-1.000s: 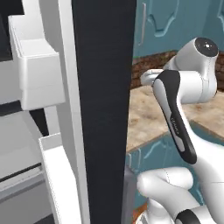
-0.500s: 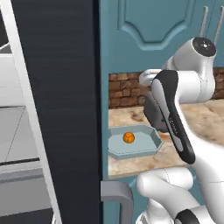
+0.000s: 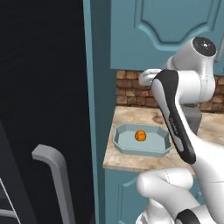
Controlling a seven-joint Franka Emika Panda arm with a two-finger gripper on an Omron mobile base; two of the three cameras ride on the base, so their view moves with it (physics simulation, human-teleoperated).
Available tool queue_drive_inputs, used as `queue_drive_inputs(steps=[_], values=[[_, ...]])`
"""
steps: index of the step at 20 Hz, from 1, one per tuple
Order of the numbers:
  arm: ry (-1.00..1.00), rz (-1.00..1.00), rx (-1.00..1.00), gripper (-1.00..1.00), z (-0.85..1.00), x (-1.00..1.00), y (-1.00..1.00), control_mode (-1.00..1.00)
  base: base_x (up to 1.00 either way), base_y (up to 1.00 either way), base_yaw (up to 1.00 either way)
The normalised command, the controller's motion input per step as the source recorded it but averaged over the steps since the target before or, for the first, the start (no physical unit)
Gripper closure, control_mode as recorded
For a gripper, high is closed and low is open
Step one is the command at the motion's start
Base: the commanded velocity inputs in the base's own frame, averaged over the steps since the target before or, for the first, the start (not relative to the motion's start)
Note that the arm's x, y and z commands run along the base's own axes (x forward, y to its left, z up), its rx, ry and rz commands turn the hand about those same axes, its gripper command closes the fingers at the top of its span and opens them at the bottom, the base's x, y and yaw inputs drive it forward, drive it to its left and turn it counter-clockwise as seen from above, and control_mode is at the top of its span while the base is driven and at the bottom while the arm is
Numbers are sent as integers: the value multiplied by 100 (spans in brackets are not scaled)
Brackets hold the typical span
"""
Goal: Pick the orange and kiwi from the fridge and place them inside the tupperware on the counter.
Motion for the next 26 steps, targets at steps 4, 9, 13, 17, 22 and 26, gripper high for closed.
queue_drive_inputs(steps=[4, 9, 13, 17, 22, 26], values=[[2, 13, 0, 100, -47, -2, -60, -100, 0, 0, 0], [1, 0, 0, 100, -44, 0, -61, -100, 0, 0, 0], [7, 3, 0, 100, -70, 0, -20, -100, 0, 0, 0], [17, 5, 0, 100, -83, 1, -13, -100, 0, 0, 0], [21, 5, 0, 100, -77, 14, -13, -100, 0, 0, 0], [18, 6, 0, 100, -77, 30, -8, -100, 0, 0, 0]])
